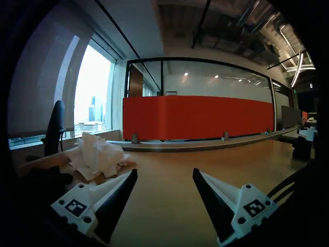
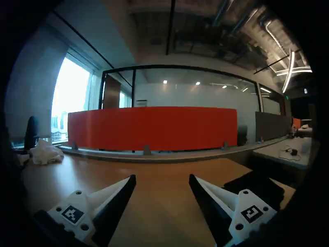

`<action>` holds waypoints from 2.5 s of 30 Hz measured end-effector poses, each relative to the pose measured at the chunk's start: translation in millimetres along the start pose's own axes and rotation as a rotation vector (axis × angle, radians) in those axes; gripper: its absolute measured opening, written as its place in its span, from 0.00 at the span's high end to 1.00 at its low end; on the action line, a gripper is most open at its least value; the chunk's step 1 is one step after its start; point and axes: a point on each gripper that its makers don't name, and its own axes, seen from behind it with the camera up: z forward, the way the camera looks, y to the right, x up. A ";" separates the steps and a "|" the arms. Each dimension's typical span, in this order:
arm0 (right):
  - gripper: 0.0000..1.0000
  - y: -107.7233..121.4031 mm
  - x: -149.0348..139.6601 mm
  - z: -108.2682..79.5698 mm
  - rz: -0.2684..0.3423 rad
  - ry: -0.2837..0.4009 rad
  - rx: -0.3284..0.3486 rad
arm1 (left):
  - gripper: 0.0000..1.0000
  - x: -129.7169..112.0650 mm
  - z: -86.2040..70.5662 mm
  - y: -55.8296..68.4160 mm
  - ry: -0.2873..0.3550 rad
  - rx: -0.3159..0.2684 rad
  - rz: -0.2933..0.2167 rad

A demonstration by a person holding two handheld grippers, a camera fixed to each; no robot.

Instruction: Fold towel

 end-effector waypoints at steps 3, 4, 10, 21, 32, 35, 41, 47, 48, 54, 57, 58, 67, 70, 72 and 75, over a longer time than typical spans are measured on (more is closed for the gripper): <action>0.00 -1.5 -1.5 -0.4 0.004 0.003 0.000 | 0.00 -0.2 0.1 -0.2 0.000 0.000 0.000; 0.00 -2.5 -2.1 -0.6 0.005 0.004 0.000 | 0.00 -0.2 0.1 -0.3 0.000 0.000 0.000; 0.00 -9.2 -11.4 -0.6 -0.001 -0.003 0.004 | 0.00 -0.3 0.1 0.3 0.000 0.000 0.000; 0.00 -13.2 -25.2 0.4 -0.006 -0.021 0.012 | 0.00 -0.6 0.0 0.3 0.000 0.000 0.000; 0.00 -15.6 -26.1 -3.8 -0.015 -0.015 0.024 | 0.00 -0.7 -0.3 0.3 0.000 0.000 0.000; 0.00 -15.1 -26.9 -4.8 -0.014 -0.014 0.025 | 0.00 -0.6 -0.2 0.3 0.000 0.000 0.000; 0.00 -15.4 -27.9 -3.7 -0.013 -0.016 0.027 | 0.00 -0.7 -0.1 0.1 0.000 0.000 0.000; 0.00 -17.4 -28.3 -2.2 -0.013 -0.016 0.036 | 0.00 -0.7 0.3 0.5 0.000 0.000 0.000; 0.00 -17.3 -28.4 -2.0 -0.013 -0.016 0.036 | 0.00 -0.7 0.3 0.4 0.000 0.000 0.000; 0.00 -16.6 -28.6 -1.9 -0.014 -0.016 0.032 | 0.00 -0.6 0.3 0.3 0.000 0.000 0.000; 0.00 -16.1 -28.6 -1.9 -0.013 -0.016 0.031 | 0.00 -0.4 0.2 0.1 0.000 0.000 0.000; 0.00 -16.0 -28.7 -1.9 -0.013 -0.016 0.030 | 0.00 -0.4 0.3 0.1 0.000 0.000 0.000; 0.00 -16.1 -28.4 -1.6 -0.012 -0.016 0.029 | 0.00 -0.2 0.0 0.4 0.000 0.000 0.000; 0.00 -15.8 -28.9 -1.4 -0.012 -0.016 0.029 | 0.00 0.0 -0.4 0.4 0.000 0.000 0.000; 0.00 -15.7 -29.1 -1.3 -0.012 -0.016 0.029 | 0.00 0.0 -0.6 0.3 0.000 0.000 0.000; 0.00 -15.7 -29.2 -1.4 -0.012 -0.016 0.029 | 0.00 -0.1 -0.5 0.1 0.000 0.000 0.000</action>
